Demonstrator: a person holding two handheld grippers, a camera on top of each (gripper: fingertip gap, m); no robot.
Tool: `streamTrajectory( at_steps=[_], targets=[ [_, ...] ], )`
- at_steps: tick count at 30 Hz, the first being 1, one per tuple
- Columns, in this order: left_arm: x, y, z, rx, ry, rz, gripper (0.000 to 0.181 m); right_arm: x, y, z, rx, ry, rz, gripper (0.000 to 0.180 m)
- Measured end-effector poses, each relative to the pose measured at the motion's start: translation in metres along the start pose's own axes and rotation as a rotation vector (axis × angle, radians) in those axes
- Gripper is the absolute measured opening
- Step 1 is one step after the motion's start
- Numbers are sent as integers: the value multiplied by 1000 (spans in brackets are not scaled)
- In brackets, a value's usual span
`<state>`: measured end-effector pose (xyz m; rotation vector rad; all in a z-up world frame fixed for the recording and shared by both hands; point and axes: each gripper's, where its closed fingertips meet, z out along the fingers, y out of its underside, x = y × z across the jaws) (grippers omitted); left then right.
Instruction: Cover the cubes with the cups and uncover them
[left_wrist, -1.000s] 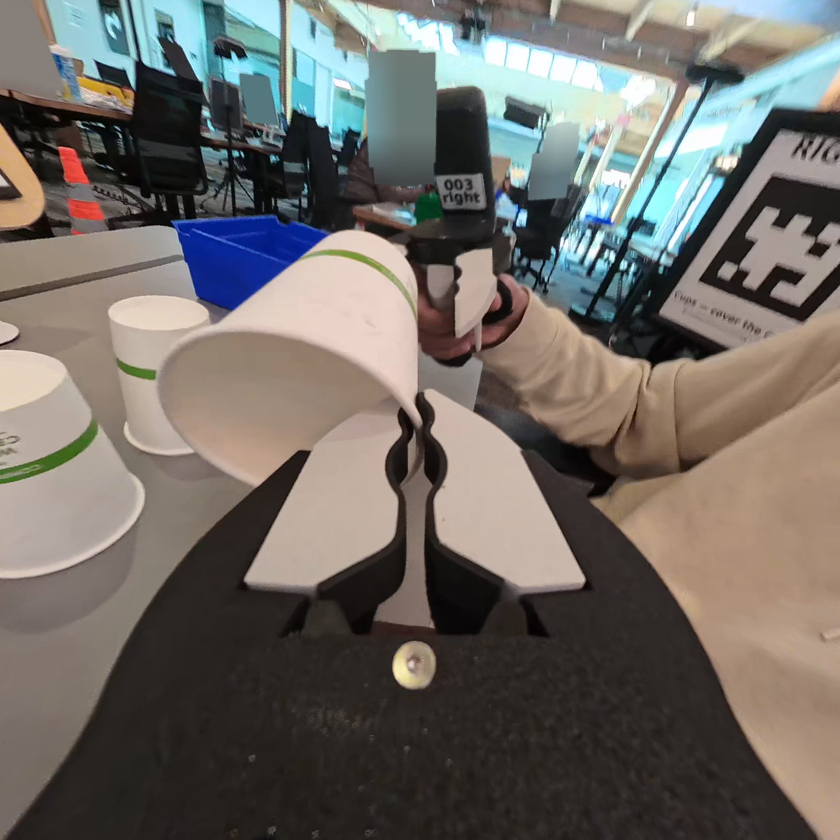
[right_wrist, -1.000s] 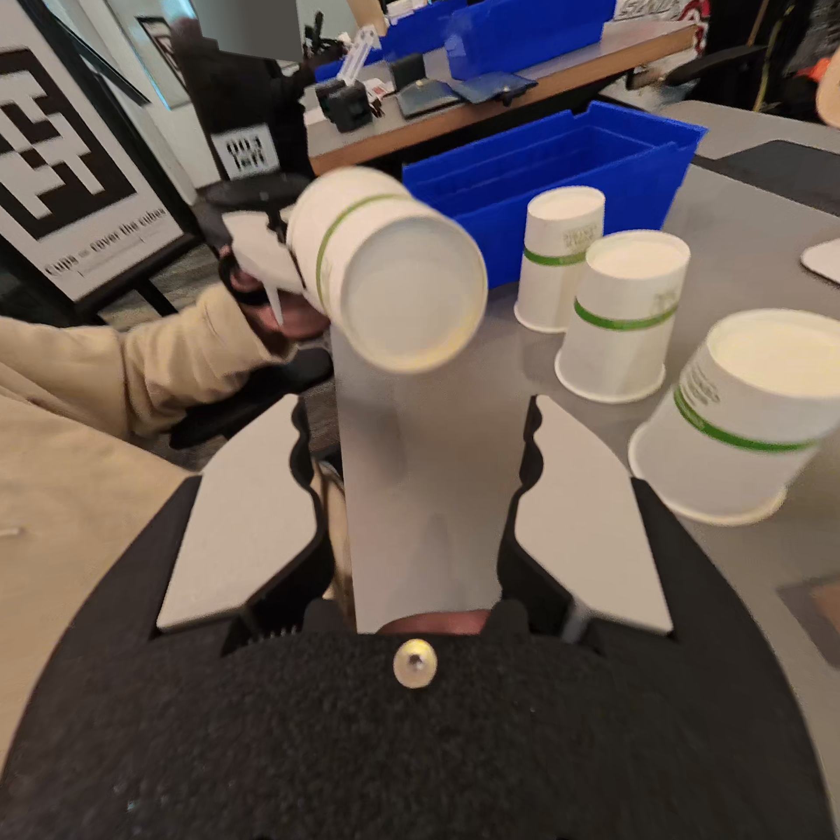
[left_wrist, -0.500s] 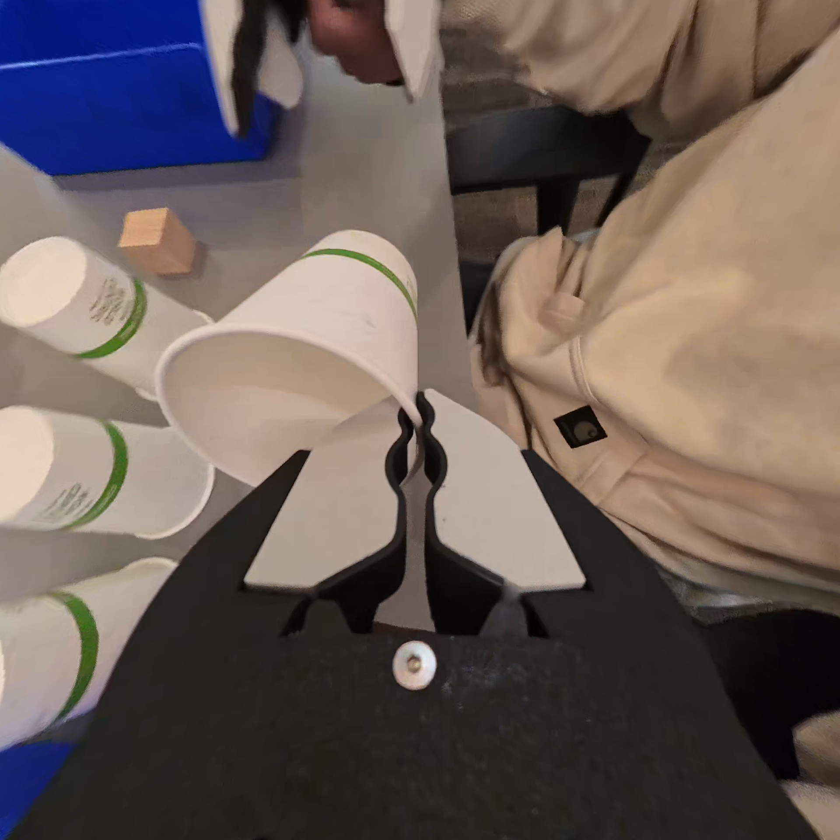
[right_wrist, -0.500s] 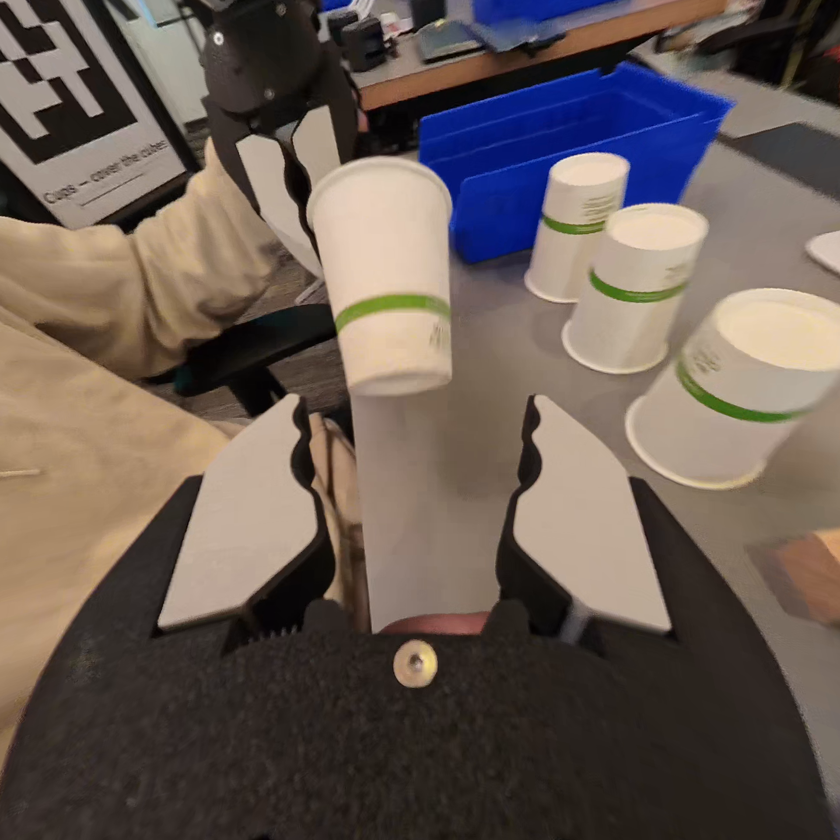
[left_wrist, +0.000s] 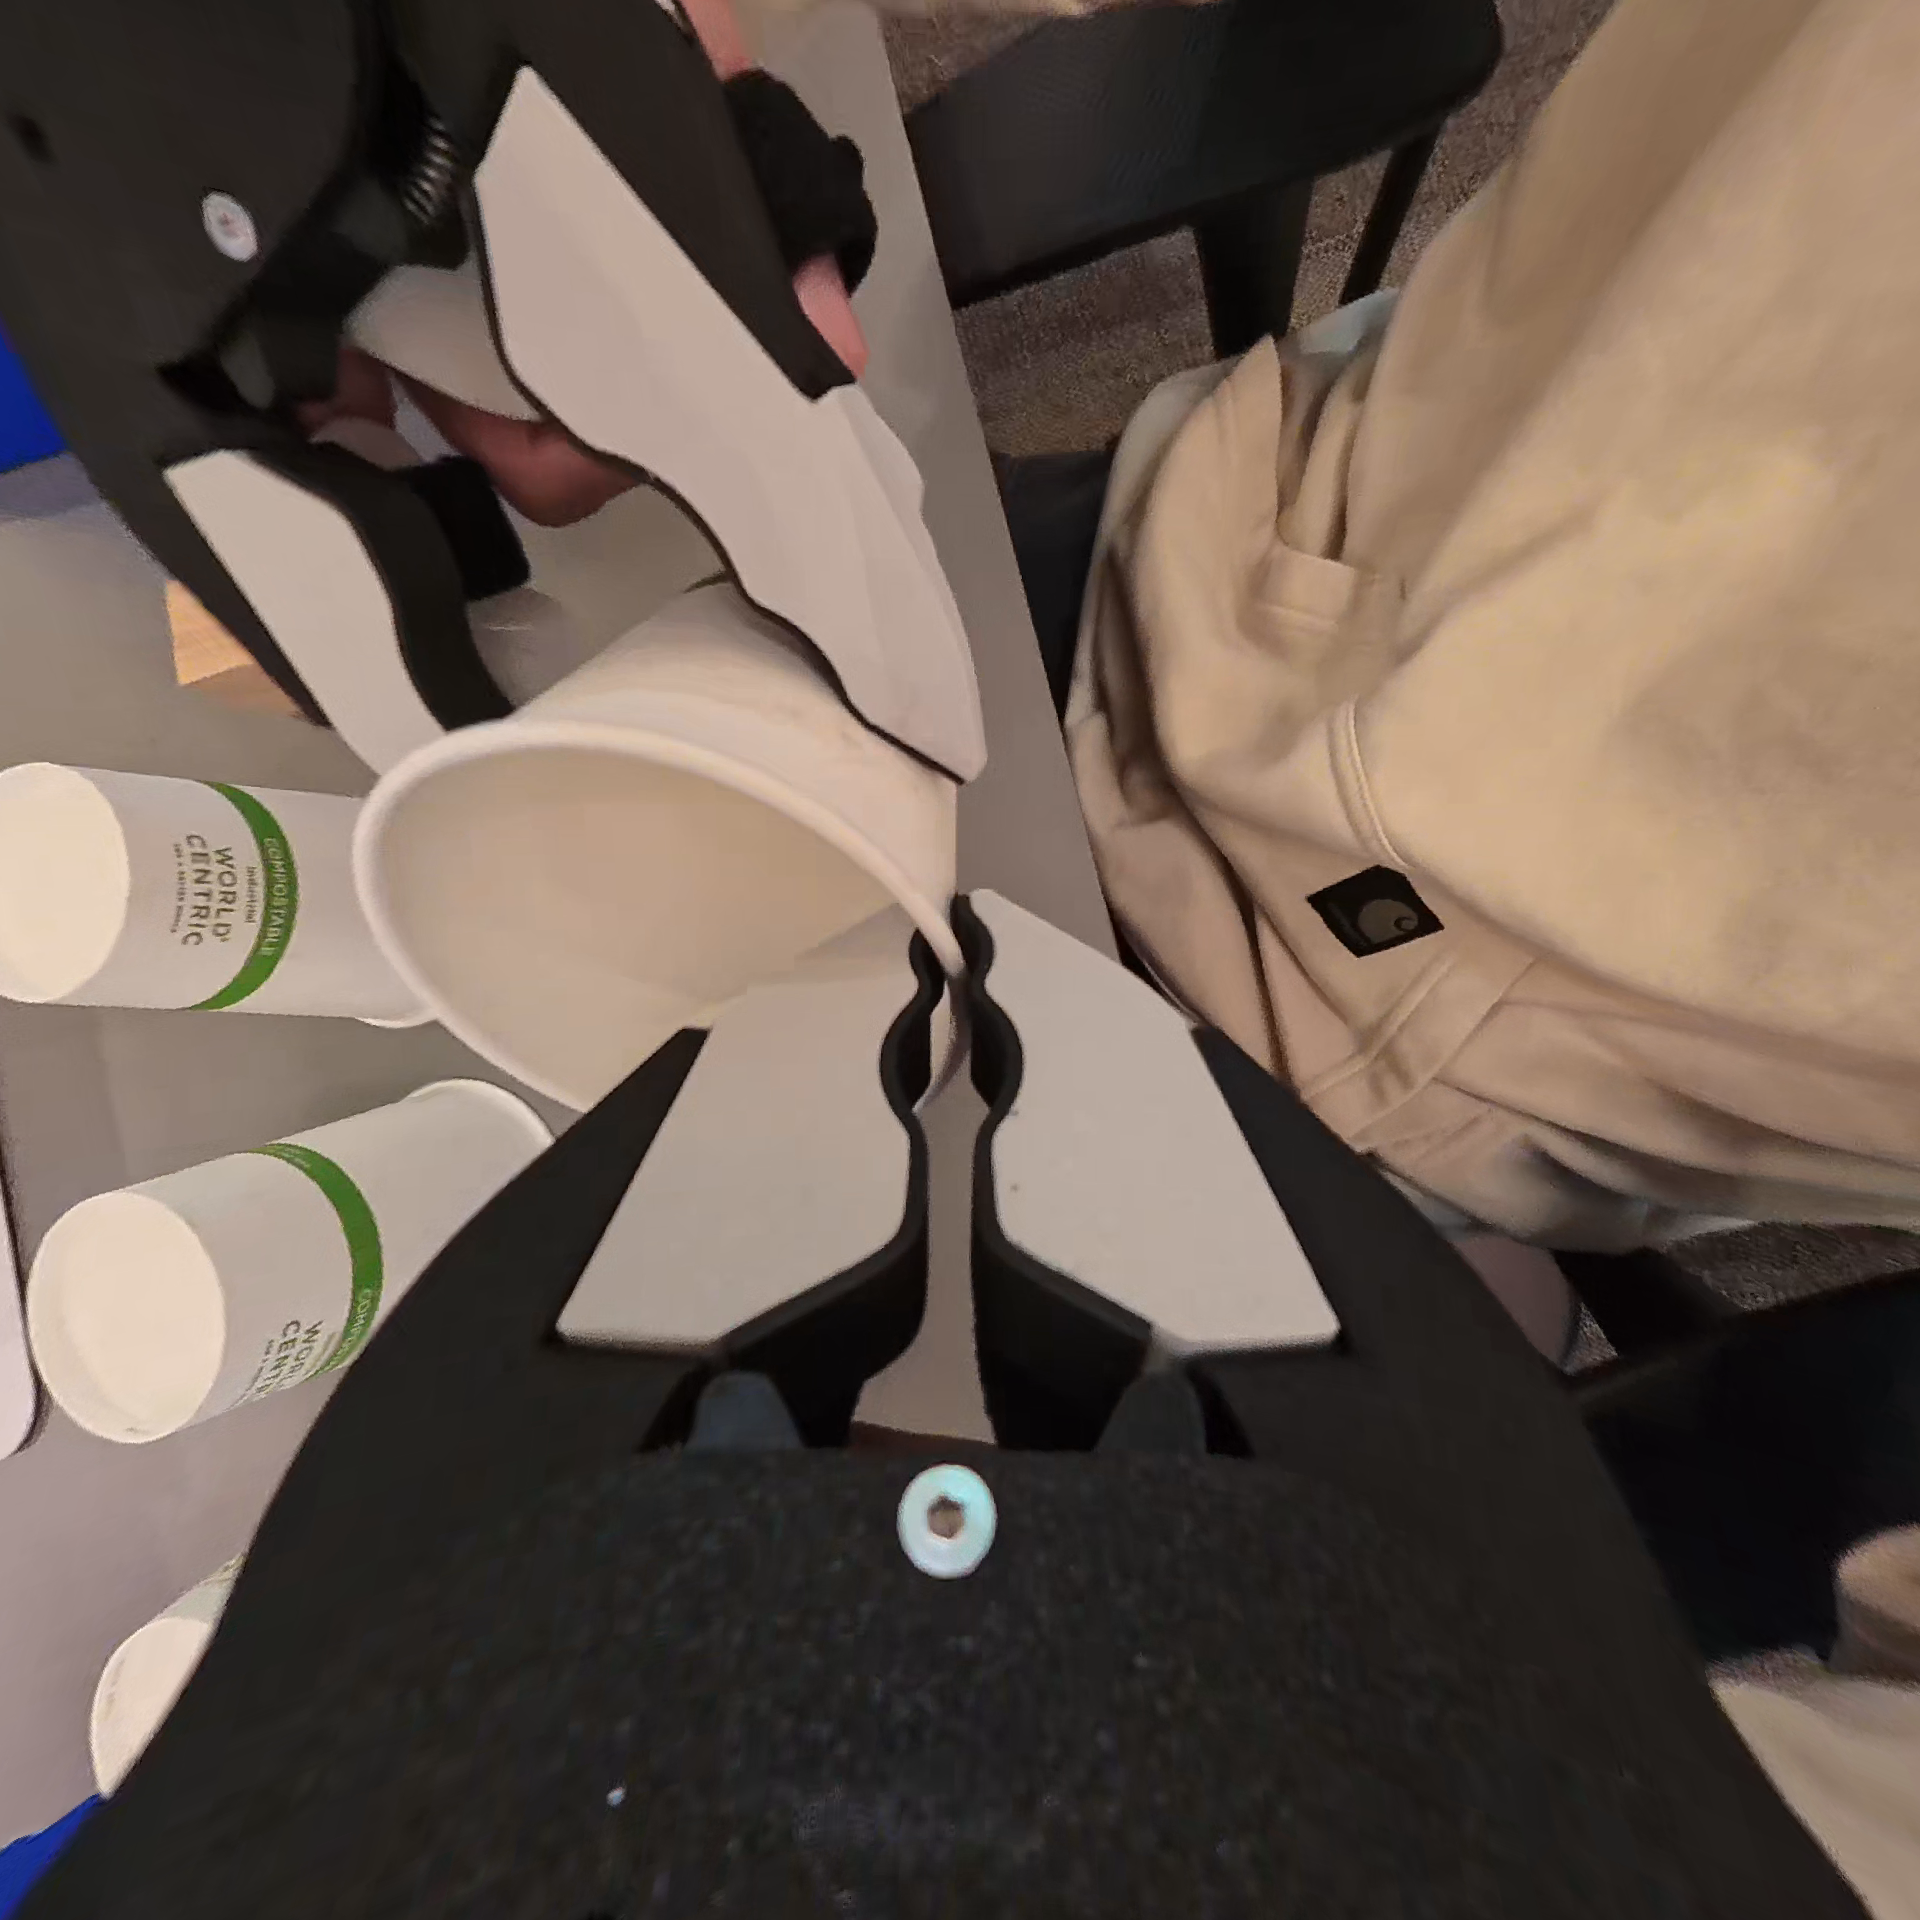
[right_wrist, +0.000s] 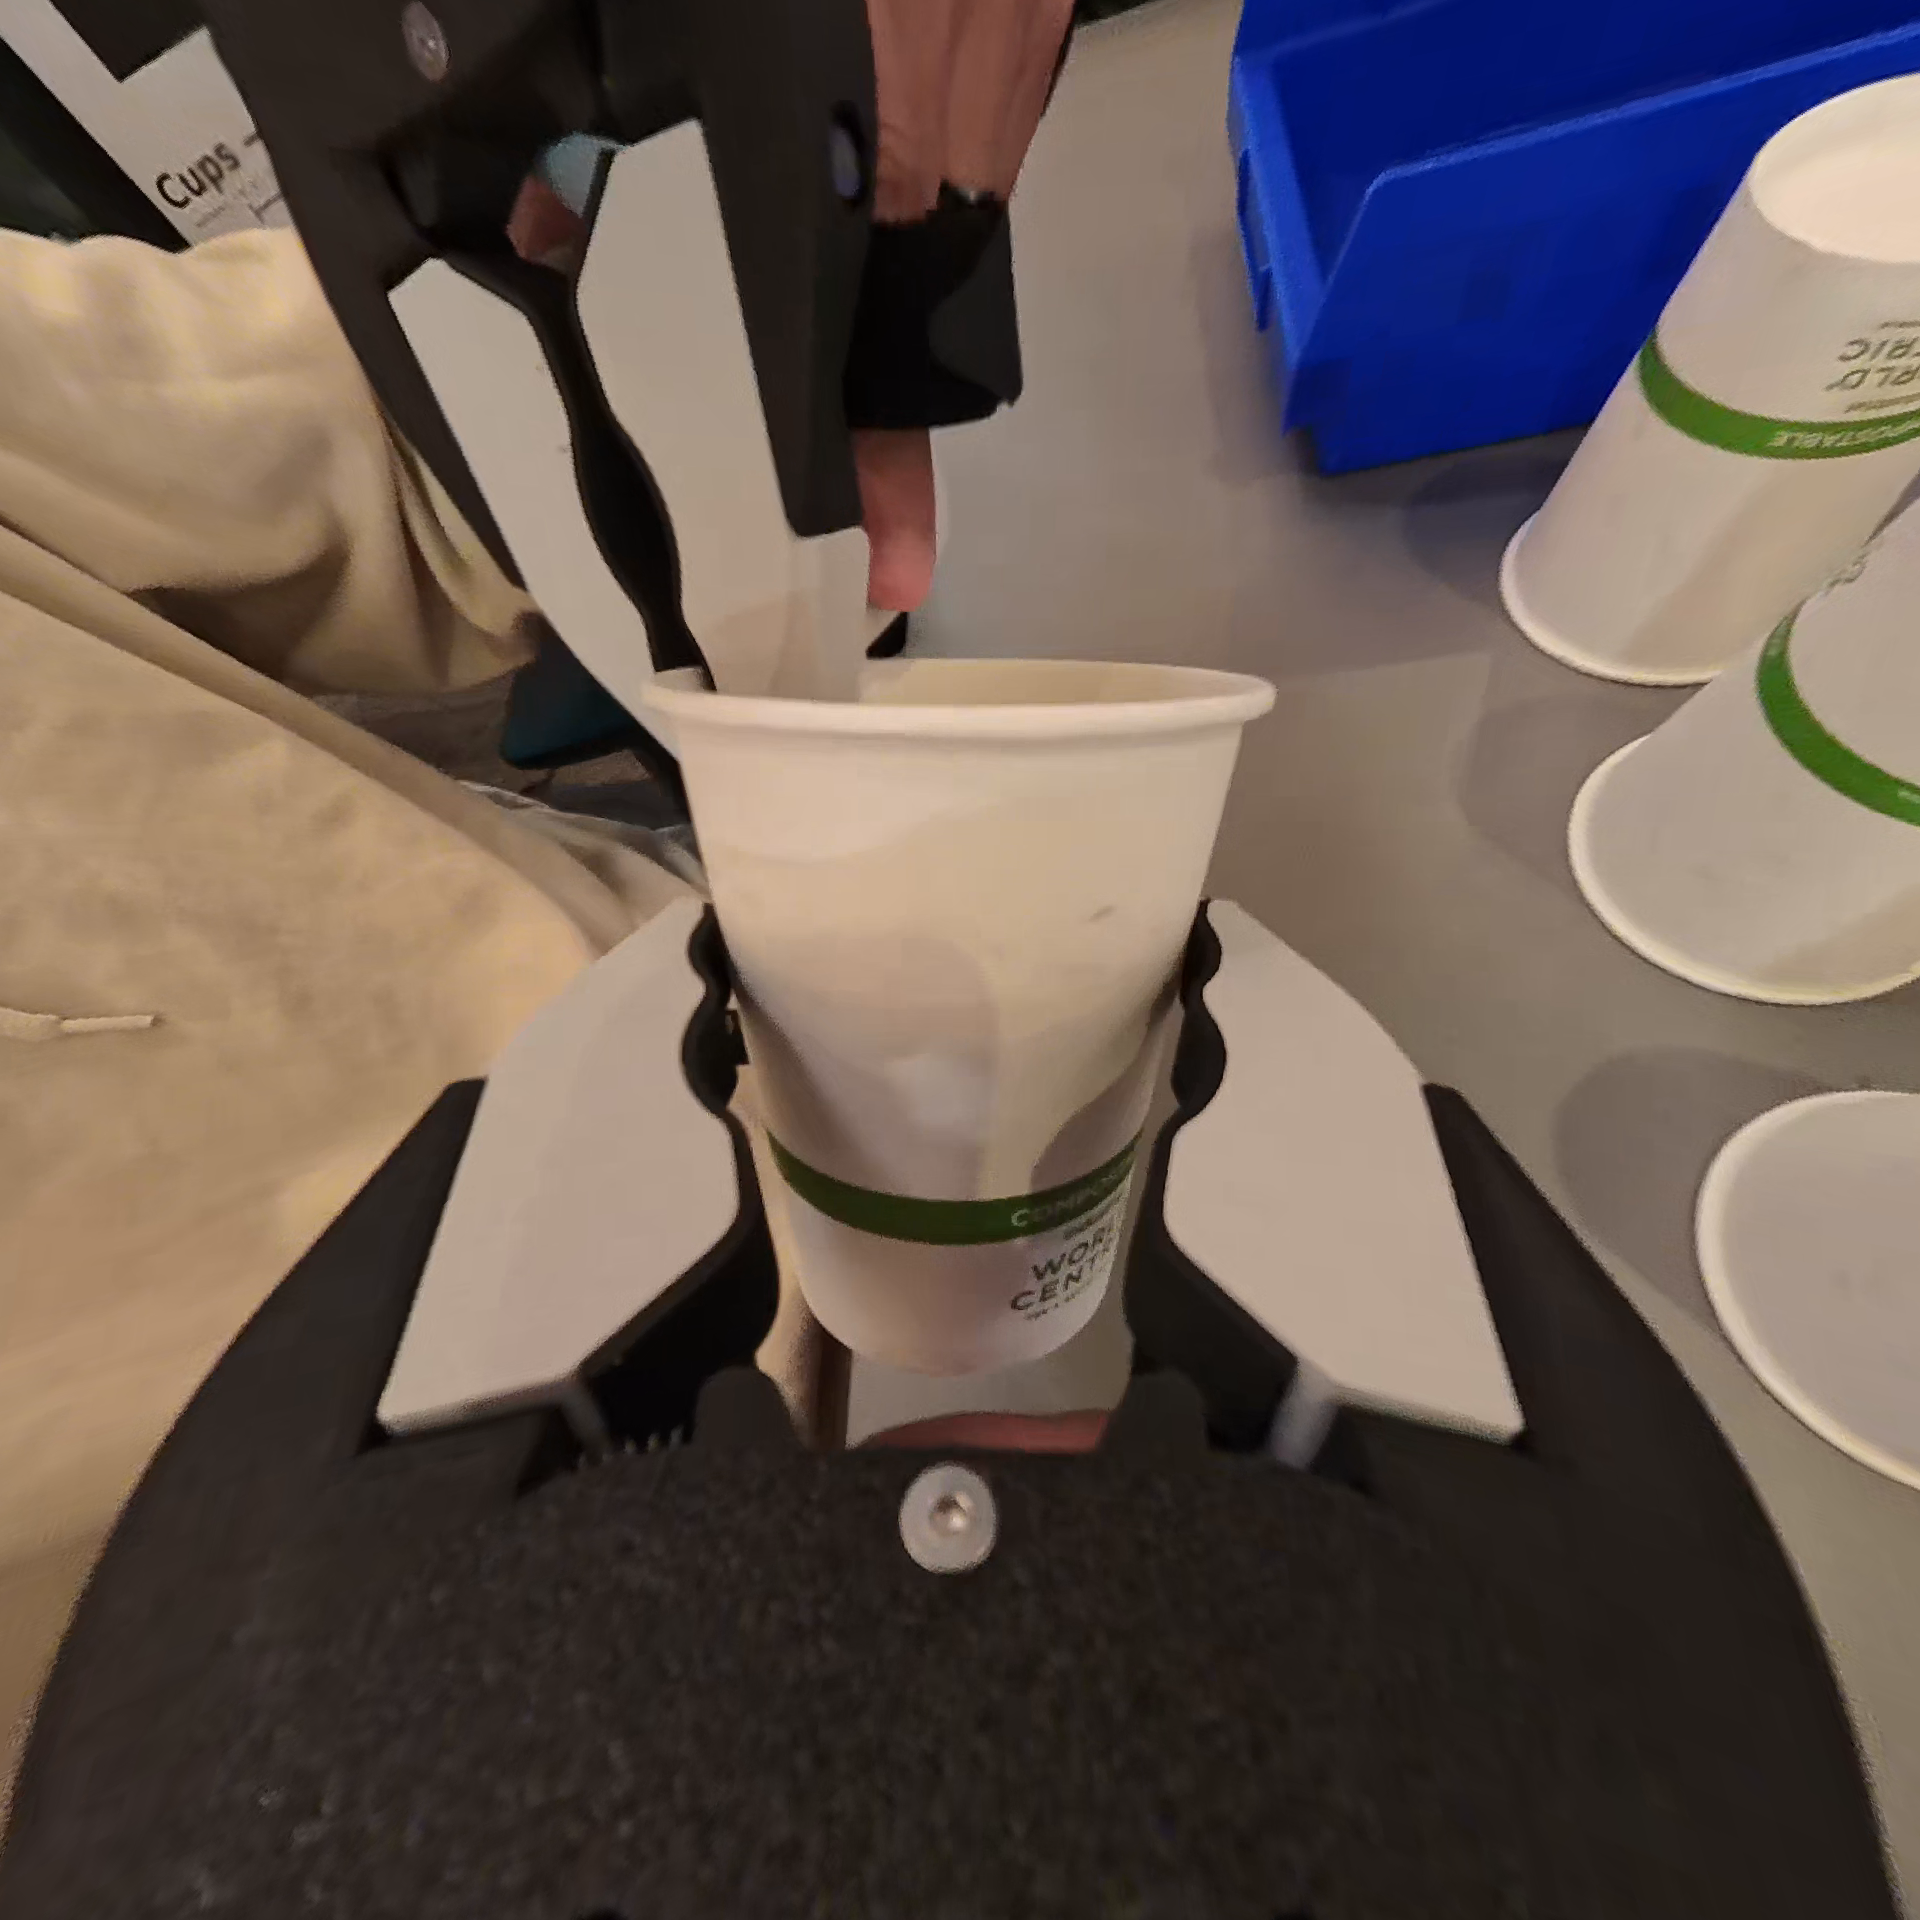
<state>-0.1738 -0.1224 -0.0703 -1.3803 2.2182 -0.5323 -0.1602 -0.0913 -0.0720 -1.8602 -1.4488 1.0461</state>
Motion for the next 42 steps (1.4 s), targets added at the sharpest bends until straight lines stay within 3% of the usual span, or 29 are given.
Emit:
streamTrajectory(
  at_steps=[2,6,9,13,16,19,23,29,36,42],
  targets=[
    [-6,-4,-3,61,-55,-15,3,2,1,-6,36,33,14,83],
    [-31,-18,-37,322,-304,-147,35,17,9,-28,161,219,70,82],
    [-50,-16,-66,581,-495,-409,44,25,11,-57,366,397,116,83],
    [-56,27,-68,810,-771,-843,67,25,21,-103,692,657,157,83],
    [-43,70,-60,726,-1073,-934,69,23,39,-124,868,792,190,83],
    [-35,99,-56,531,-1253,-920,58,25,57,-131,876,874,236,84],
    [-38,109,-51,467,-1251,-926,57,28,66,-147,812,1018,157,84],
    [-39,107,-26,498,-1097,-972,59,61,132,-161,582,1203,358,83],
    [-41,107,-25,472,-1102,-920,54,84,148,-159,426,1221,426,84],
    [-41,109,-18,460,-1075,-931,54,76,153,-160,417,1199,469,84]
  ],
)
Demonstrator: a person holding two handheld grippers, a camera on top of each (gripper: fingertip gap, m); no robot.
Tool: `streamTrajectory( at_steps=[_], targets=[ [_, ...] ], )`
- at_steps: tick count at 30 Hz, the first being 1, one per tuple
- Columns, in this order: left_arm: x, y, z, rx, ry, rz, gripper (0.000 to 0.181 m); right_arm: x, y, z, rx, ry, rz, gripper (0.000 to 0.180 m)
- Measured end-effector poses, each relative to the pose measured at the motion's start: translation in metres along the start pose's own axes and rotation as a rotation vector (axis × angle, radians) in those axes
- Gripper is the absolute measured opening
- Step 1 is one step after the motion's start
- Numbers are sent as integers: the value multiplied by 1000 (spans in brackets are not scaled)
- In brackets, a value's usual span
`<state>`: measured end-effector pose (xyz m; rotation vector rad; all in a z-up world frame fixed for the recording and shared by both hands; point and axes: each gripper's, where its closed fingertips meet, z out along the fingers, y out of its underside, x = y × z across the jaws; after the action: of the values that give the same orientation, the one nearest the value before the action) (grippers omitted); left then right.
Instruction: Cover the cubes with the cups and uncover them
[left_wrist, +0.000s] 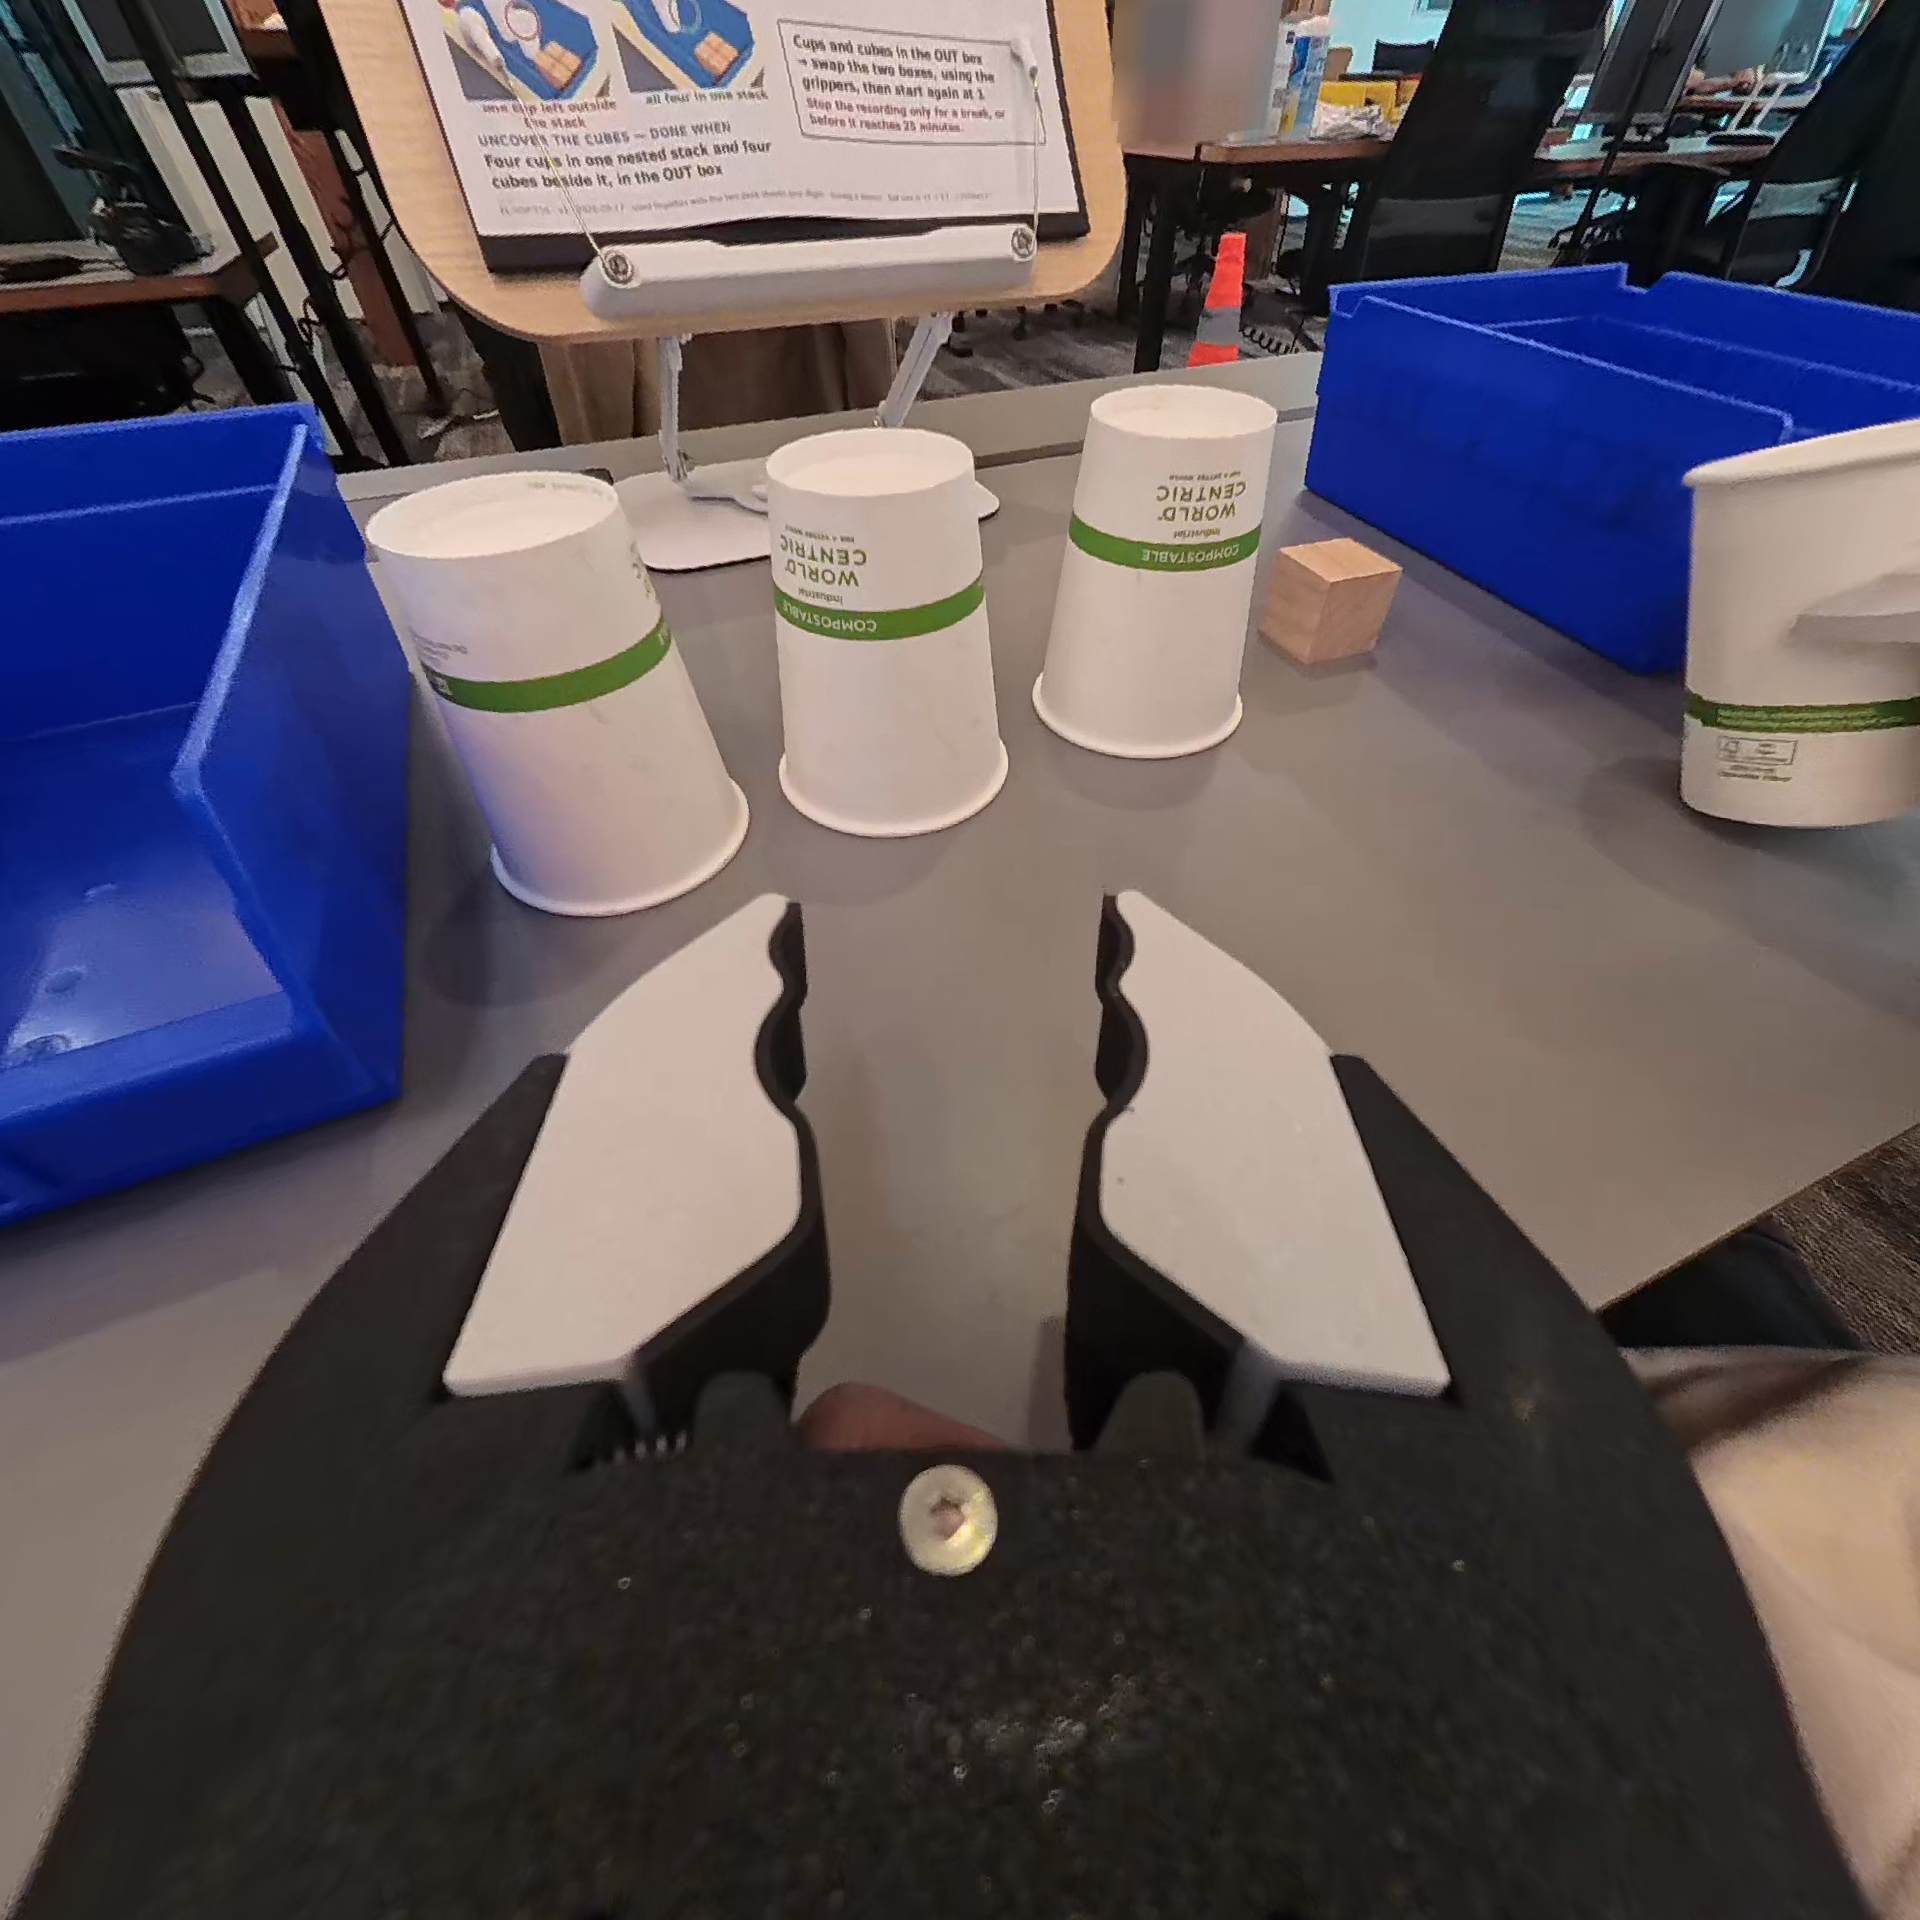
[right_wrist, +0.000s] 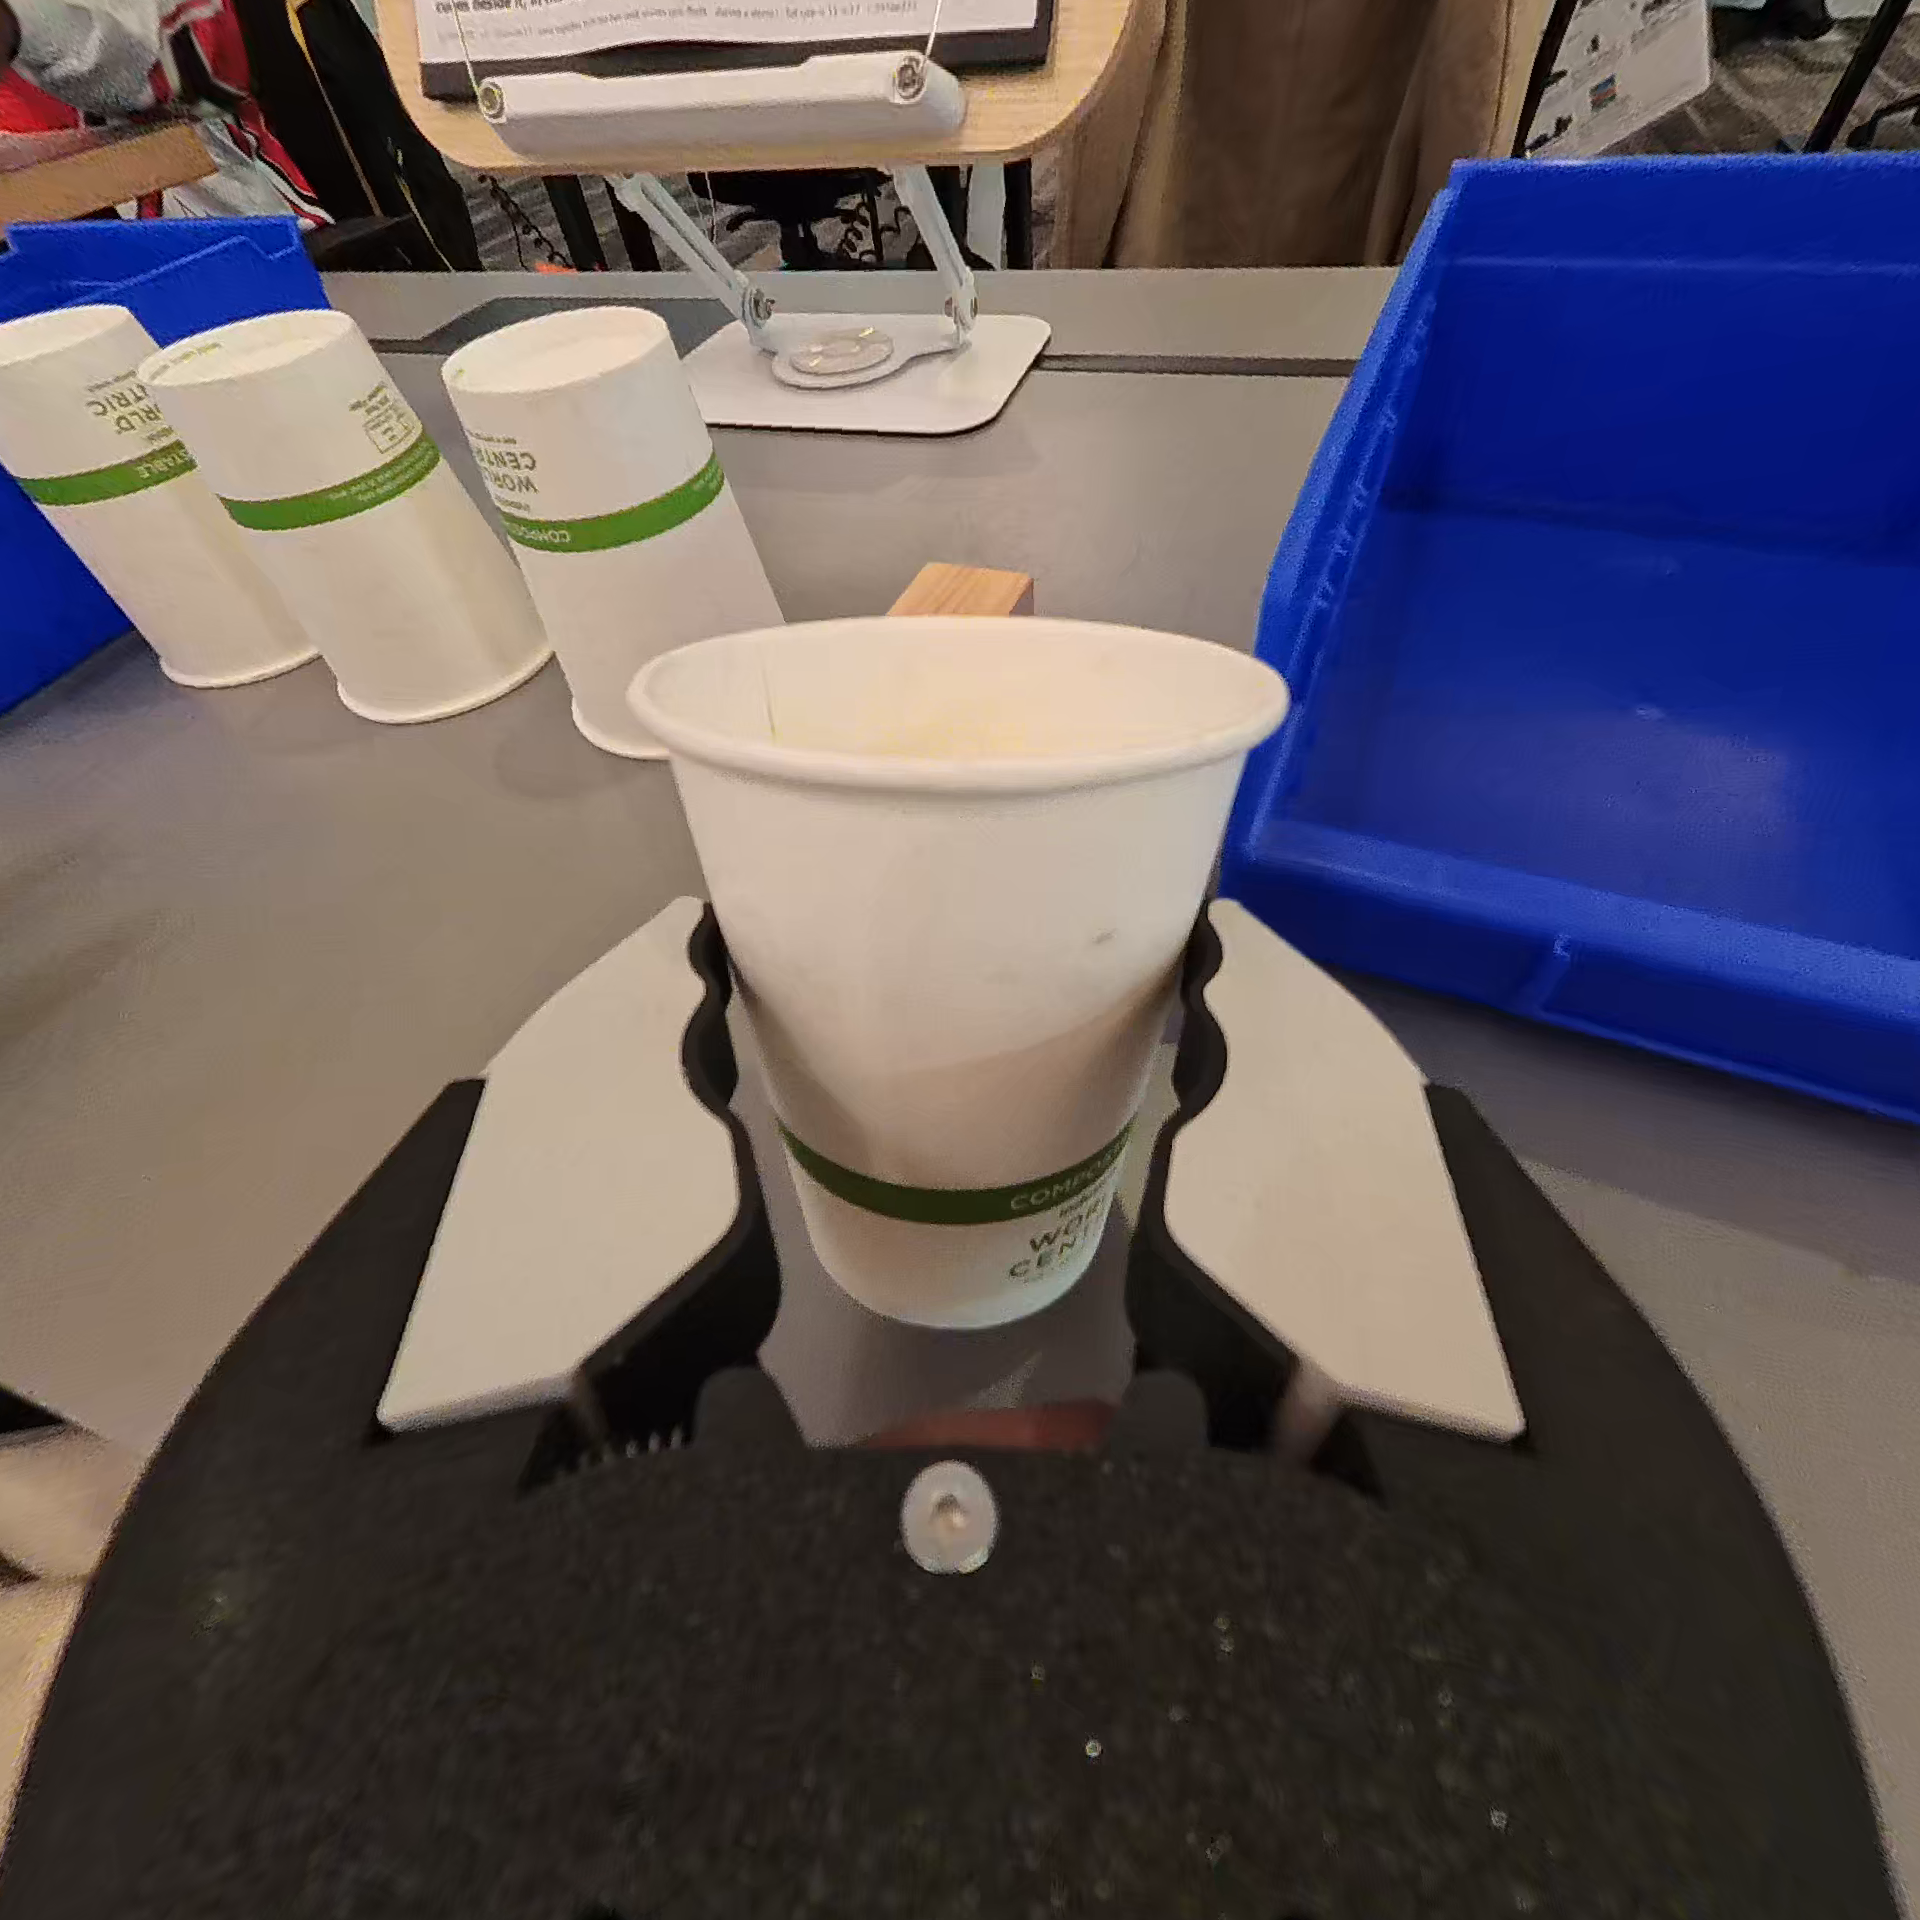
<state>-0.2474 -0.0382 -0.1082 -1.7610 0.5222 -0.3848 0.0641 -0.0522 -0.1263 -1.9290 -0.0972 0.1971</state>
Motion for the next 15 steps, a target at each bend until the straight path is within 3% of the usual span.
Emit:
streamTrajectory(
  at_steps=[13,15],
  targets=[
    [2,8,4,-37,2,20,56,-20,23,1,-75,-97,27,83],
    [2,11,6,-60,4,1,58,-22,27,1,-89,-105,10,94]
  ],
)
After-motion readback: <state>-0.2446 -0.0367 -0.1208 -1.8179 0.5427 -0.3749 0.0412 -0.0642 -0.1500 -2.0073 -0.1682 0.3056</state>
